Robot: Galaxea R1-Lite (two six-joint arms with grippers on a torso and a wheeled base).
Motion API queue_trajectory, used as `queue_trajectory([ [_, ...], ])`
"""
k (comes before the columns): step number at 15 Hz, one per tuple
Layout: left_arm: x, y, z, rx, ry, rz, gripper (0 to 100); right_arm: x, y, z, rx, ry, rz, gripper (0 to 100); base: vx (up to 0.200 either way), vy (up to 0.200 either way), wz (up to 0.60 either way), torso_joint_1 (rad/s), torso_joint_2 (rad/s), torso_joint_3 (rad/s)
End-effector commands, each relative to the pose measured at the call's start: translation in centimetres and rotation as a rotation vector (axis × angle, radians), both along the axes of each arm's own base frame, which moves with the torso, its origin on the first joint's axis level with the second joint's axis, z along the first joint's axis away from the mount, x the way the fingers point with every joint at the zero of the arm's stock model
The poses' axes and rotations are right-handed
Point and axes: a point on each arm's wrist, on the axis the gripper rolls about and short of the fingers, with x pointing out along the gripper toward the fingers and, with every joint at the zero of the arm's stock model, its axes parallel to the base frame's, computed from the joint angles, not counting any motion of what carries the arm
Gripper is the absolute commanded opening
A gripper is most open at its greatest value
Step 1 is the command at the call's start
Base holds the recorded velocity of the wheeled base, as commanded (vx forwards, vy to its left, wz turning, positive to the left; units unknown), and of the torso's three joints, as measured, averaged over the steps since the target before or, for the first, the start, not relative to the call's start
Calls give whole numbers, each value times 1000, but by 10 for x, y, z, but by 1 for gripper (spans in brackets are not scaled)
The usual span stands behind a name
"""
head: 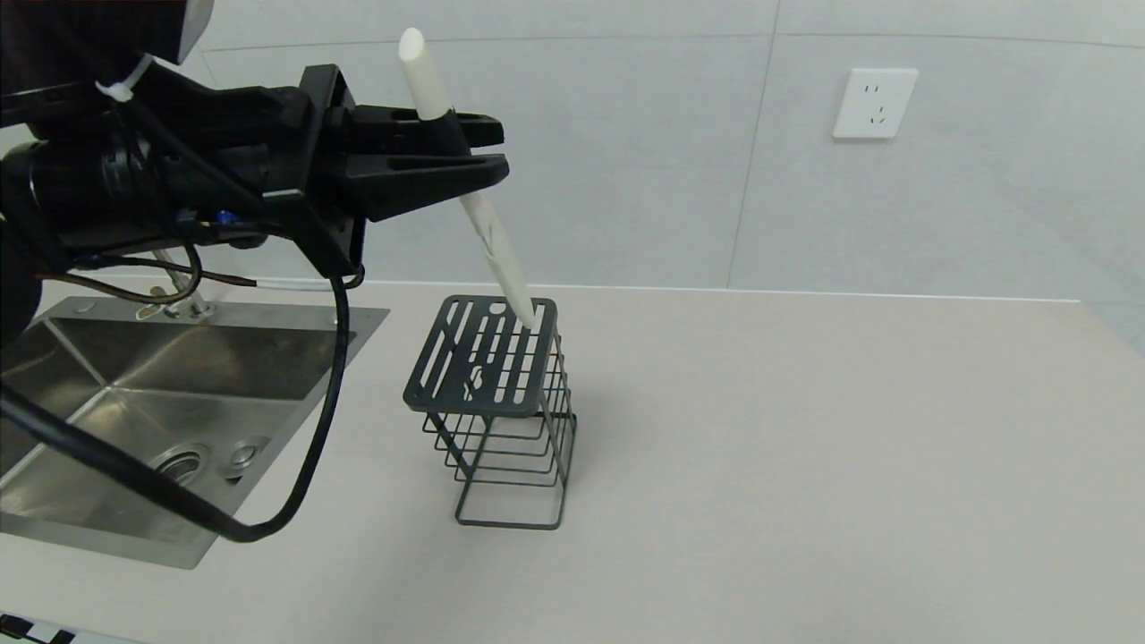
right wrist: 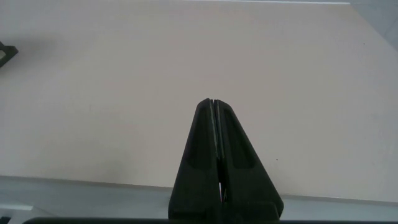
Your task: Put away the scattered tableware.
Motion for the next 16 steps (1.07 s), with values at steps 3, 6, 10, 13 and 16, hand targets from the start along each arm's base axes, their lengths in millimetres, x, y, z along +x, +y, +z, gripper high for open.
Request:
queue_trajectory([
  [3,15,1,6,-5,-29,12,0,0,0,0,0,1,-1,0,0,0,0,0,0,0],
  [6,14,-4,3,1,-25,-6,0,0,0,0,0,1,1,0,0,0,0,0,0,0],
  [10,20,0,-13,39,19,20,0,0,0,0,0,1,1,0,0,0,0,0,0,0],
  [13,21,3,-11,39,3,28,0,0,0,0,0,1,1,0,0,0,0,0,0,0],
  [16,22,2,-13,42,10,28,0,0,0,0,0,1,2,0,0,0,0,0,0,0],
])
